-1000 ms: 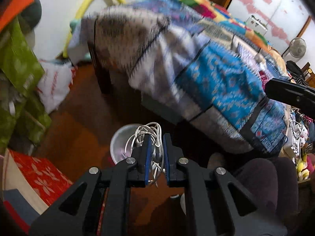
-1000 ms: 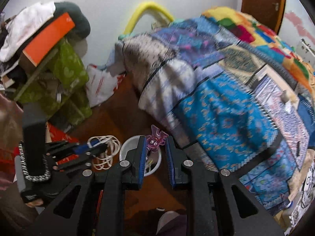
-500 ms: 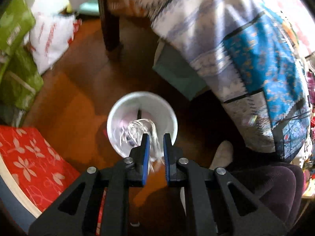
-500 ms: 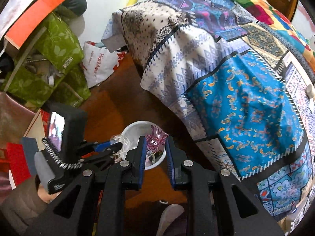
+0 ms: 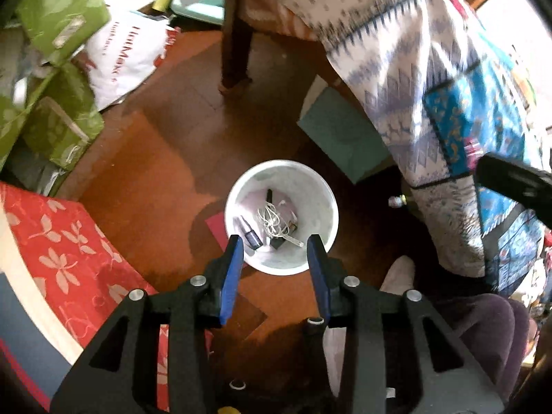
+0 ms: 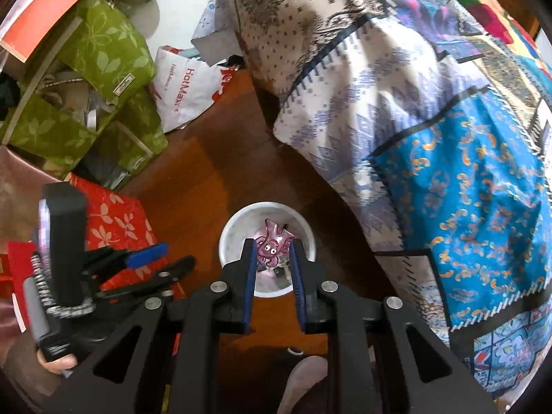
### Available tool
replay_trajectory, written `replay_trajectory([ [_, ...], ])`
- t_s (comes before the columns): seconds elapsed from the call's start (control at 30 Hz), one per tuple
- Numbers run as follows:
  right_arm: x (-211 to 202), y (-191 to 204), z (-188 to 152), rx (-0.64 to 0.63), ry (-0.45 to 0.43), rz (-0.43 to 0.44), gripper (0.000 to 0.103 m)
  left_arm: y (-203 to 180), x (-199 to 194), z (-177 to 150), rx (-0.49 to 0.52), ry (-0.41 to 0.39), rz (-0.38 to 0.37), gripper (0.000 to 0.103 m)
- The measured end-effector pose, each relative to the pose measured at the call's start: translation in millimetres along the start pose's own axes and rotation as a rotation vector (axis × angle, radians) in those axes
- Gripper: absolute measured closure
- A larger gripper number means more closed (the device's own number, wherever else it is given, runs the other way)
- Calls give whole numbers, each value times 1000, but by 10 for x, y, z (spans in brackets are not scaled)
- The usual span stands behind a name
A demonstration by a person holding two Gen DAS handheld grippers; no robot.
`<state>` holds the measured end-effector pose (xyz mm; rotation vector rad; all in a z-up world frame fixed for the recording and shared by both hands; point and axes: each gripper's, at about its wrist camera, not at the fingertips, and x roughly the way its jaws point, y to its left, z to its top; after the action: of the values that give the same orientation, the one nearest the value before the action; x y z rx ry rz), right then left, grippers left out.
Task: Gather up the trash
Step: 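Move both open grippers back over the bed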
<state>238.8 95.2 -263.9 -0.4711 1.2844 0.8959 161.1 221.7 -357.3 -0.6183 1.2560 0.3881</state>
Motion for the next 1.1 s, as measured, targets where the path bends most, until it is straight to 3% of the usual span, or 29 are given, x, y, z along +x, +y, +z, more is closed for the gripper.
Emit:
replay_trajectory([
  [0.23,112,111,32,-11,58,69,84,150,-332,-79,-31,-65,15,65],
  [0.3,180,138,18,-3,103,83,67,153,-398,-95,-33,-79,9,65],
  [0.33,185,142,11,-3,106,85,64,152,-434,-98,-32,-85,4,65],
  [0.5,57,179,-31,-23,77,66,61,51,-631,-105,1,-127,2,65],
  [0.73,-406,98,-99,-38,-33,24,61,-192,-972,-113,56,-205,-17,65],
  [1.1,-1414,-246,-415,-14,-276,-79,61,-806,-1725,-184,171,-378,-42,65],
])
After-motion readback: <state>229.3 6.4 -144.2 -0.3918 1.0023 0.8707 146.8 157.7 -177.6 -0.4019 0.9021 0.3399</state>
